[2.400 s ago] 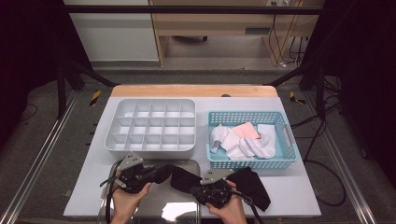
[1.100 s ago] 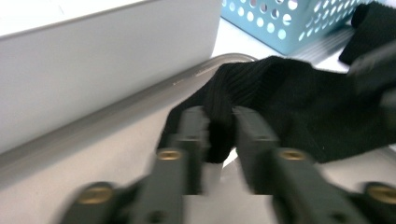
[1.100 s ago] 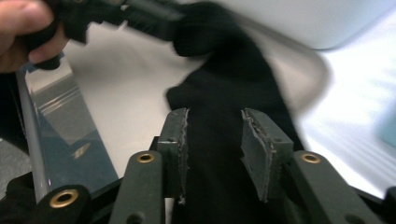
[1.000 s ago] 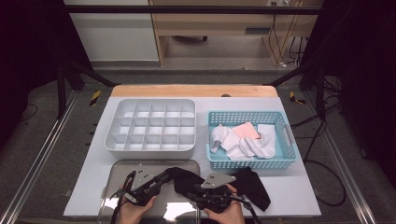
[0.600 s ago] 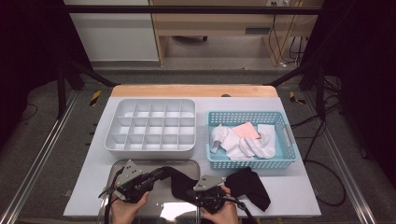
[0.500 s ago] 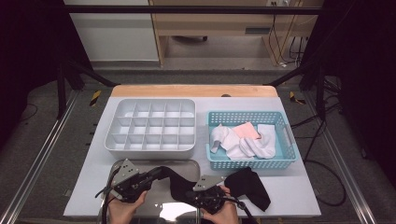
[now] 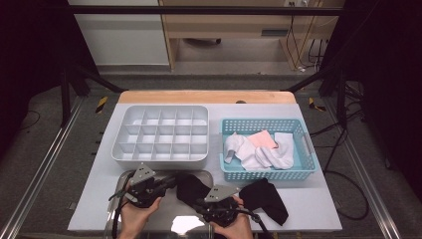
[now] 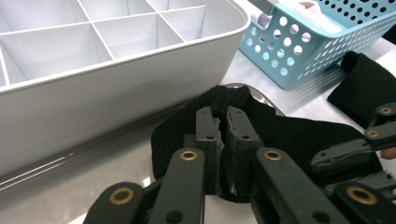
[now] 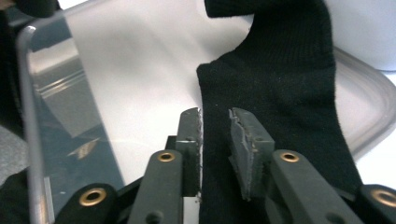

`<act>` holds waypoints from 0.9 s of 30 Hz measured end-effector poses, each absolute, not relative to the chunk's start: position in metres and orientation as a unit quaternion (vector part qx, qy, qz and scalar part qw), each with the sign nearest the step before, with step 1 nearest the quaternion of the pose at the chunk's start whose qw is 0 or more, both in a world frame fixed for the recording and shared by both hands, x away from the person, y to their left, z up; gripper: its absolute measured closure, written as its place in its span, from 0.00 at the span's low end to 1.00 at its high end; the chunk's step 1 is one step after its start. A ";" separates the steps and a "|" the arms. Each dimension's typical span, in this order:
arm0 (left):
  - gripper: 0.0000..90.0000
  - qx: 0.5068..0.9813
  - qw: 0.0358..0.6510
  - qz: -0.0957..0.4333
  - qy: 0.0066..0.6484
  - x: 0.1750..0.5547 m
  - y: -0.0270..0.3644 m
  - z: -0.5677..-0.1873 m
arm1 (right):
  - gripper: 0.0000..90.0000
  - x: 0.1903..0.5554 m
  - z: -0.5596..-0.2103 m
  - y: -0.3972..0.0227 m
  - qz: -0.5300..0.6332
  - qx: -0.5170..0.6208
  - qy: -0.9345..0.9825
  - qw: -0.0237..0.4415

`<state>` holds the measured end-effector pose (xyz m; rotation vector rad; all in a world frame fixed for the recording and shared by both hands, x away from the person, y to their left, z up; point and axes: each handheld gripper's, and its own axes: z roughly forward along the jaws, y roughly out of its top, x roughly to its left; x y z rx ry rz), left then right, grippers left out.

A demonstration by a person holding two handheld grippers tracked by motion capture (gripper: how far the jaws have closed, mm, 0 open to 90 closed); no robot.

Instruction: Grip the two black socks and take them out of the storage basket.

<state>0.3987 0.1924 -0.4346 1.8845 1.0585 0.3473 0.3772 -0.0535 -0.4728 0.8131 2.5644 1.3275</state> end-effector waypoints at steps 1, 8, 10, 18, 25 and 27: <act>0.93 0.765 0.461 0.140 0.428 0.399 0.192 -0.435 | 0.79 0.378 -0.475 -0.051 0.439 0.271 0.854 0.074; 0.92 0.759 0.471 0.148 0.425 0.399 0.194 -0.438 | 0.88 0.378 -0.482 -0.045 0.417 0.266 0.864 0.094; 0.92 0.755 0.475 0.151 0.425 0.399 0.196 -0.436 | 0.97 0.377 -0.481 -0.045 0.406 0.266 0.868 0.107; 0.92 0.758 0.458 0.151 0.439 0.402 0.200 -0.427 | 0.98 0.374 -0.475 -0.052 0.422 0.232 0.876 0.005; 0.74 0.762 0.459 0.134 0.436 0.418 0.192 -0.440 | 0.96 0.370 -0.477 -0.064 0.424 0.242 0.873 0.002; 0.62 0.760 0.479 0.119 0.424 0.421 0.195 -0.442 | 0.92 0.371 -0.475 -0.068 0.429 0.251 0.868 0.009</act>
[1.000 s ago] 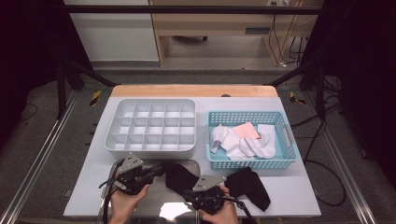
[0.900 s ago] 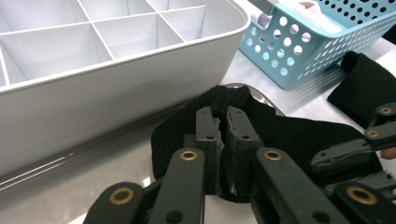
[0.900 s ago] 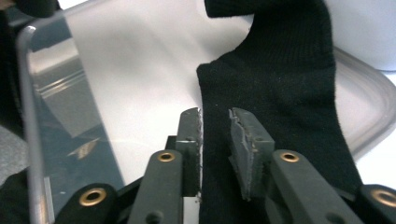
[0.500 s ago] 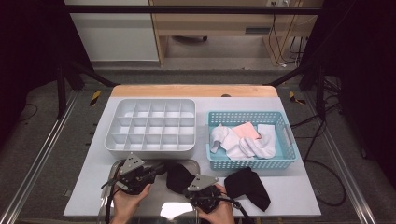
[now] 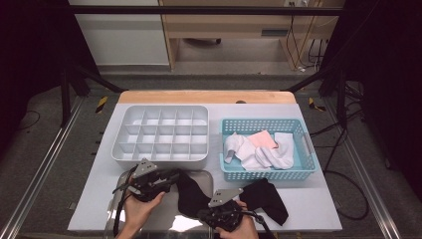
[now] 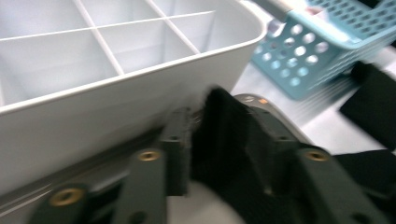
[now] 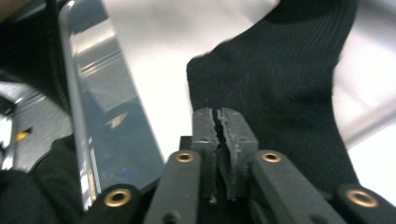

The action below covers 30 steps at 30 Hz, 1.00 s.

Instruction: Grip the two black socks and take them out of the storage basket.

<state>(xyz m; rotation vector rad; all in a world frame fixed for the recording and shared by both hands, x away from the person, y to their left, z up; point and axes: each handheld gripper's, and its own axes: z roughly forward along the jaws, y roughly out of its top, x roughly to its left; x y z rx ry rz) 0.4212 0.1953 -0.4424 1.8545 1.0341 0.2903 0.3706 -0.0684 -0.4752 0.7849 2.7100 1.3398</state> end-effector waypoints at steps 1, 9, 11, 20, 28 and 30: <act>0.59 0.757 0.486 0.120 0.420 0.421 0.198 -0.443 | 0.92 0.371 -0.474 -0.071 0.434 0.255 0.864 0.013; 0.50 0.760 0.476 0.161 0.412 0.420 0.213 -0.449 | 0.75 0.370 -0.463 -0.097 0.457 0.297 0.835 0.079; 0.51 0.767 0.467 0.164 0.409 0.424 0.209 -0.454 | 0.72 0.370 -0.464 -0.105 0.453 0.310 0.829 0.102; 0.69 0.780 0.441 0.171 0.410 0.436 0.195 -0.468 | 0.69 0.361 -0.464 -0.137 0.435 0.365 0.814 0.123; 0.87 0.788 0.436 0.151 0.407 0.439 0.192 -0.474 | 0.73 0.357 -0.483 -0.141 0.396 0.391 0.826 0.088; 0.87 0.793 0.434 0.151 0.401 0.438 0.190 -0.475 | 0.76 0.358 -0.483 -0.141 0.393 0.390 0.828 0.093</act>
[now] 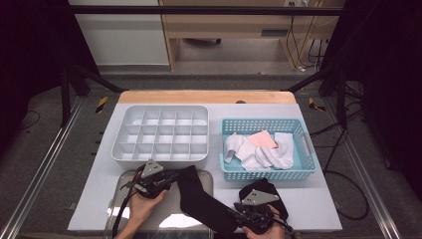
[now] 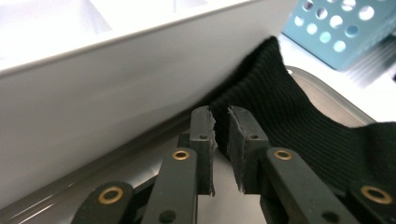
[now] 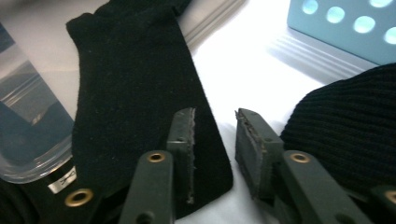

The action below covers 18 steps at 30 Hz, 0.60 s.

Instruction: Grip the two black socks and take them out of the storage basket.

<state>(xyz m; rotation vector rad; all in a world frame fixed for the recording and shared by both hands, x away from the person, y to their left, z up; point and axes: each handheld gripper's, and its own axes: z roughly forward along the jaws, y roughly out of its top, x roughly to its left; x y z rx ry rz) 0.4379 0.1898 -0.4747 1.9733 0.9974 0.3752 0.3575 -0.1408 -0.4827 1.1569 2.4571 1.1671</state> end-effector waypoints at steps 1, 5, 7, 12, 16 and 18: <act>0.85 0.793 0.438 0.154 0.396 0.437 0.189 -0.474 | 0.79 0.358 -0.483 -0.141 0.390 0.390 0.828 0.096; 0.69 0.796 0.438 0.173 0.380 0.437 0.183 -0.472 | 0.87 0.358 -0.482 -0.141 0.385 0.391 0.830 0.104; 0.71 0.801 0.431 0.164 0.382 0.438 0.181 -0.475 | 0.90 0.359 -0.482 -0.140 0.382 0.391 0.831 0.105; 0.89 0.810 0.401 0.168 0.394 0.439 0.174 -0.478 | 0.97 0.359 -0.482 -0.138 0.381 0.384 0.835 0.098; 0.99 0.813 0.393 0.166 0.396 0.438 0.175 -0.477 | 1.00 0.360 -0.481 -0.139 0.380 0.386 0.836 0.092; 0.99 0.813 0.391 0.168 0.397 0.437 0.174 -0.477 | 1.00 0.360 -0.480 -0.139 0.380 0.388 0.835 0.092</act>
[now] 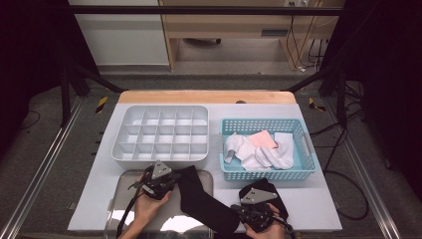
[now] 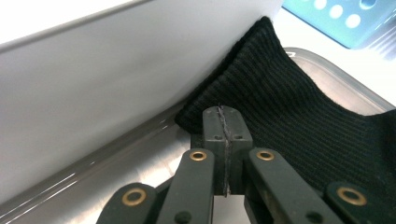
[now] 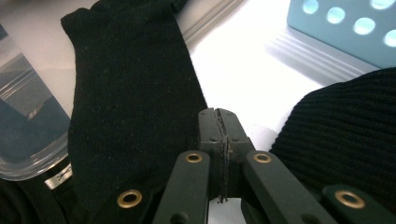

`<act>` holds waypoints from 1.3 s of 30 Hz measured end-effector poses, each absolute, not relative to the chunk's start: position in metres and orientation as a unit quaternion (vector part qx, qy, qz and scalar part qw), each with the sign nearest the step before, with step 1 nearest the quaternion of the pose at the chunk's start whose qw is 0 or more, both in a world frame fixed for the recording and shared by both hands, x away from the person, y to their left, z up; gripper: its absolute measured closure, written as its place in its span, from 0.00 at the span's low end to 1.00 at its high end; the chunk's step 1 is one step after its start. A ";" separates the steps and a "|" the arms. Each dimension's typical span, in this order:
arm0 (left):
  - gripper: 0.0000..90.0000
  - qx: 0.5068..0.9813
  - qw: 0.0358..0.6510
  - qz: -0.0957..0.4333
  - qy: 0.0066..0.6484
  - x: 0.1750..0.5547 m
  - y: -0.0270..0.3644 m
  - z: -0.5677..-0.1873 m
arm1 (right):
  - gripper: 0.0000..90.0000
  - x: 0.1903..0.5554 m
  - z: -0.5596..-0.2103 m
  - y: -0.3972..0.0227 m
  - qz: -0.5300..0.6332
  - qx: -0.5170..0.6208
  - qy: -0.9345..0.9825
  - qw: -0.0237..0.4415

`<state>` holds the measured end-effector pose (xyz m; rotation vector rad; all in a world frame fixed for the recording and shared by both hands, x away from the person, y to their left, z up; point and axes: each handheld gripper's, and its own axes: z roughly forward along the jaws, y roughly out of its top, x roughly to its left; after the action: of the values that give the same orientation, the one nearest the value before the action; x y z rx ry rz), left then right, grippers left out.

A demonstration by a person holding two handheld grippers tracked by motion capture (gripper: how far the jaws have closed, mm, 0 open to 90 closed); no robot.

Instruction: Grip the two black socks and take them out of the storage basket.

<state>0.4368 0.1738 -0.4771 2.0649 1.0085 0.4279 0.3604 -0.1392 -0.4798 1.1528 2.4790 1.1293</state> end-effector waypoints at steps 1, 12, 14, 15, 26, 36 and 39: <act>0.99 0.814 0.390 0.168 0.396 0.436 0.174 -0.477 | 1.00 0.361 -0.479 -0.140 0.380 0.388 0.834 0.093; 0.67 0.804 0.393 0.196 0.400 0.440 0.174 -0.479 | 0.84 0.360 -0.473 -0.145 0.405 0.386 0.822 0.110; 0.70 0.808 0.389 0.195 0.398 0.440 0.172 -0.481 | 0.81 0.359 -0.474 -0.144 0.403 0.384 0.824 0.108; 0.76 0.810 0.389 0.191 0.396 0.440 0.171 -0.480 | 0.78 0.359 -0.475 -0.144 0.401 0.383 0.825 0.106; 0.95 0.813 0.377 0.190 0.401 0.429 0.171 -0.471 | 0.99 0.358 -0.479 -0.136 0.369 0.373 0.845 0.101; 0.95 0.809 0.369 0.174 0.424 0.381 0.214 -0.466 | 0.99 0.385 -0.459 -0.139 0.404 0.386 0.820 0.124; 0.94 0.808 0.362 0.176 0.431 0.374 0.222 -0.469 | 0.98 0.396 -0.463 -0.131 0.402 0.385 0.823 0.117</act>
<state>0.3740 0.2219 -0.4692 2.0803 1.1099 0.4535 0.3961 -0.1309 -0.4626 1.1272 2.4078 1.1758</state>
